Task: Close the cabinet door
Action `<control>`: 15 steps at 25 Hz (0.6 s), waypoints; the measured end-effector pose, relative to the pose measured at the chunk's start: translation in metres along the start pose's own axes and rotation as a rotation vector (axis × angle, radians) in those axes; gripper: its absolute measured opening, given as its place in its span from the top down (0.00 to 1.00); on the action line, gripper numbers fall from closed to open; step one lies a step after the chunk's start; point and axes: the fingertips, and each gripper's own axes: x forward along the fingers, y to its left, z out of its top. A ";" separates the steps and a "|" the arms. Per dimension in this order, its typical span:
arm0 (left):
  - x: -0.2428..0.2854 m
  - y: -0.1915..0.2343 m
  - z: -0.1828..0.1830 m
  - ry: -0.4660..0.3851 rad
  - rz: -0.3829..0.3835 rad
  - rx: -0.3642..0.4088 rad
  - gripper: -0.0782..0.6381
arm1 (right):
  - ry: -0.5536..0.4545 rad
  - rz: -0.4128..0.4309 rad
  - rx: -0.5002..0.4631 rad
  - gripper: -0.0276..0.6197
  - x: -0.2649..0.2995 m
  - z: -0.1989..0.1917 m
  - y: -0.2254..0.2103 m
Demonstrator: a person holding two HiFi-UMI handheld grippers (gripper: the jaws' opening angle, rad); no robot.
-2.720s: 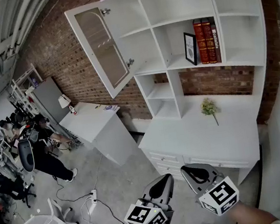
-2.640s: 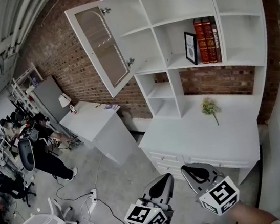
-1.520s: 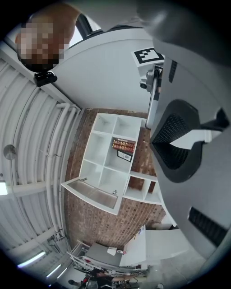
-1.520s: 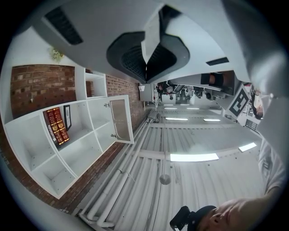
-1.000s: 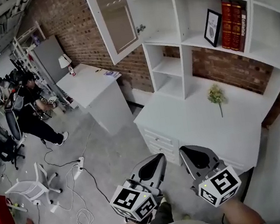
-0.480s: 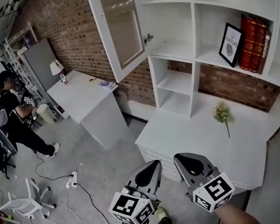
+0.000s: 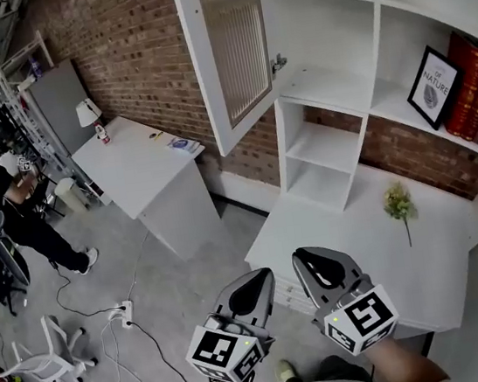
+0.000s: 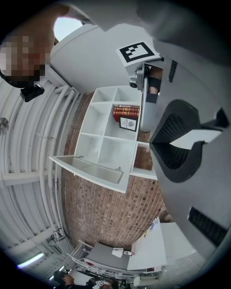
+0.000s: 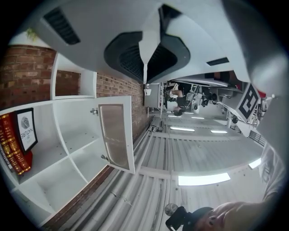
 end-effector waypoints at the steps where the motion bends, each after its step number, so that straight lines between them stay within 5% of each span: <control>1: 0.003 0.007 0.000 0.003 0.007 -0.003 0.88 | 0.002 0.002 -0.005 0.93 0.009 0.000 -0.003; 12: 0.046 0.077 0.017 -0.030 0.155 -0.008 0.88 | -0.028 0.078 -0.037 0.92 0.125 0.019 -0.048; 15: 0.057 0.089 0.022 -0.027 0.212 -0.011 0.88 | -0.024 0.100 -0.059 0.84 0.157 0.020 -0.058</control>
